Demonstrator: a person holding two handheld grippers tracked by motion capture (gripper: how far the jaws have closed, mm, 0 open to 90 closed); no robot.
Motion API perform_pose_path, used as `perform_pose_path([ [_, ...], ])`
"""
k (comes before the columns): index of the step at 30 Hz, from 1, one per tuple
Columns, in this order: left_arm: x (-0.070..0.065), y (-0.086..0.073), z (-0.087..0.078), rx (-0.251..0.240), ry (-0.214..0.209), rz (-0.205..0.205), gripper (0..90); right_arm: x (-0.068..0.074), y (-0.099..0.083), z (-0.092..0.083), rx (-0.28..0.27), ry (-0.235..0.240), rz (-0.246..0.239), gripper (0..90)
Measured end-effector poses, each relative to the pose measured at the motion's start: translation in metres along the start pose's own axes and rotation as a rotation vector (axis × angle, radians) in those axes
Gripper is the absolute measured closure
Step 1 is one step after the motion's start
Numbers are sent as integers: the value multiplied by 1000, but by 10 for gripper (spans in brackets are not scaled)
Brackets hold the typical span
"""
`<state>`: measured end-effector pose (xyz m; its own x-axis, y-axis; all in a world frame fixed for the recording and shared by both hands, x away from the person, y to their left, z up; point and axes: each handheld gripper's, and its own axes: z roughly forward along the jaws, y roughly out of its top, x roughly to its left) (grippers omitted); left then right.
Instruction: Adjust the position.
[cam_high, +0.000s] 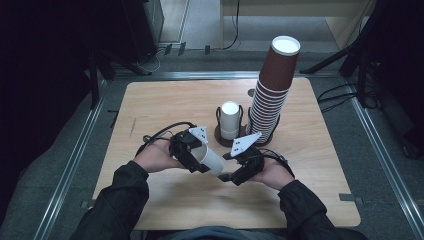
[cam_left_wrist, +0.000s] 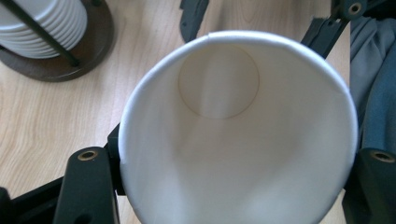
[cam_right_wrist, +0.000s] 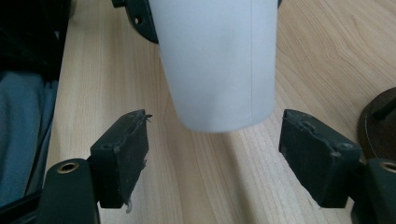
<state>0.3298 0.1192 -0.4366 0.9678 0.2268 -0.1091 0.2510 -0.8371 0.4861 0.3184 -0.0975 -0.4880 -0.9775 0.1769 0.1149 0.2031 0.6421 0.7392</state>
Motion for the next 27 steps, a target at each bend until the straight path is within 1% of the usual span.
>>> perform_pose_path([
  [1, -1, 1, 1, -1, -1, 5, 304, 0, 0, 2, -1, -2, -7, 240],
  [4, -4, 3, 3, 2, -15, 13, 300, 1, 1, 3, -3, -1, -7, 240],
  [6, -4, 4, 4, -6, -31, 16, 300, 2, 2, 6, 1, 4, -14, 240],
  [9, -7, 6, 5, -13, -43, 21, 300, 4, 2, 7, 8, 12, -8, 240],
  [11, -9, 8, 6, -15, -49, 29, 300, 4, 3, 10, 8, 17, -24, 241],
  [13, -10, 9, 7, -13, -49, 31, 300, 5, 3, 10, 11, 18, -22, 244],
  [15, -12, 10, 8, -9, -51, 38, 299, 6, 3, 12, 12, 23, -31, 257],
  [17, -13, 11, 9, -5, -52, 42, 298, 8, 4, 13, 12, 31, -38, 297],
  [19, -14, 12, 11, 2, -46, 46, 298, 9, 4, 13, 14, 30, -41, 315],
  [20, -14, 12, 11, 4, -48, 47, 296, 9, 4, 14, 17, 38, -42, 334],
  [21, -14, 12, 11, 7, -50, 50, 292, 10, 4, 14, 22, 38, -55, 343],
  [24, -14, 11, 12, 6, -53, 49, 289, 10, 4, 14, 23, 40, -58, 346],
  [27, -15, 11, 12, 3, -49, 61, 281, 10, 4, 14, 24, 41, -66, 348],
])
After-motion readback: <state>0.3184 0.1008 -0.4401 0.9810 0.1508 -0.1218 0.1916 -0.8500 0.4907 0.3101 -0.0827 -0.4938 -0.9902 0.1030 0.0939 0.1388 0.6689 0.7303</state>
